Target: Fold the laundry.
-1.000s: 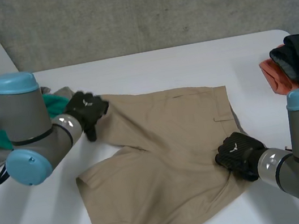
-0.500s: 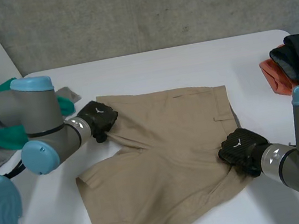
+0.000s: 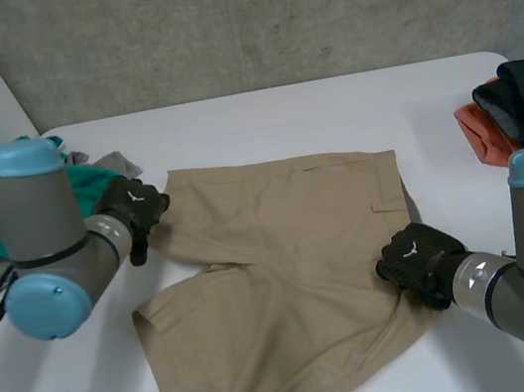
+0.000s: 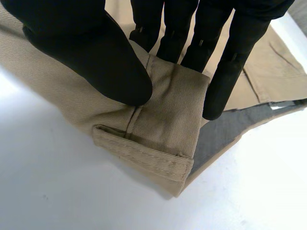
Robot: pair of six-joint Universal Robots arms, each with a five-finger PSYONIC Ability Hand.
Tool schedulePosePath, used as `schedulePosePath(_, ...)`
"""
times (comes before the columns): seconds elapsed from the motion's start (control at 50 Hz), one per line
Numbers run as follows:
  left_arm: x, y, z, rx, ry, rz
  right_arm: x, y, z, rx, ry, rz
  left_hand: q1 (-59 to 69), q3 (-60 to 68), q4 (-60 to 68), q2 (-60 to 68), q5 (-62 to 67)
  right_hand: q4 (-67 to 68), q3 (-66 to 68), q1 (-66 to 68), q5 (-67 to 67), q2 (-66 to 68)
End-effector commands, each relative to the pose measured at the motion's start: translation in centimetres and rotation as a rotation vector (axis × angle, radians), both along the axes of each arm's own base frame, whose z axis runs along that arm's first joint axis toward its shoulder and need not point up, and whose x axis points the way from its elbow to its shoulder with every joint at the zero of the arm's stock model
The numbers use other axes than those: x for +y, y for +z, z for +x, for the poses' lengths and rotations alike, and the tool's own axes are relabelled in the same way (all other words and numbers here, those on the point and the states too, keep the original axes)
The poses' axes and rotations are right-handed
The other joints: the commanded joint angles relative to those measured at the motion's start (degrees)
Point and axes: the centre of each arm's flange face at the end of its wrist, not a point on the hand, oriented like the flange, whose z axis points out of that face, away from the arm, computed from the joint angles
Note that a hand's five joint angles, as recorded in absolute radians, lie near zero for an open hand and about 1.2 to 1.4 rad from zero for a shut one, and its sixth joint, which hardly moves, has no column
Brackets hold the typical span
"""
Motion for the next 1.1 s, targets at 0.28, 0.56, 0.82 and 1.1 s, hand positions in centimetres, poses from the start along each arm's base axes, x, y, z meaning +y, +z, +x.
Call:
schedulePosePath(0.28,18.7,1.7,4.3,0.252,0.032,0.4,-2.4,1.8,0.5,-0.273,-0.206,0.042,2.03,0.9,1.5,1.05,1.6,11.23,11.26,10.97,10.49,11.95)
schedulePosePath(0.56,21.6,-0.3,4.3,0.199,0.04,0.493,-2.9,1.9,0.3,-0.313,-0.269,0.037,-0.15,-1.29,-0.69,-1.13,-0.59,11.23,11.26,10.97,10.49,11.95)
schedulePosePath(0.82,22.2,-1.3,2.8,0.159,-0.008,0.485,-3.2,2.0,0.1,-0.31,-0.31,0.002,9.55,8.42,9.02,8.57,9.12,11.23,11.26,10.97,10.49,11.95)
schedulePosePath(1.1,23.3,-0.1,3.3,0.045,-0.046,0.422,4.3,3.0,-3.8,0.216,0.063,0.2,50.29,49.15,49.75,49.31,49.85,11.23,11.26,10.97,10.49,11.95)
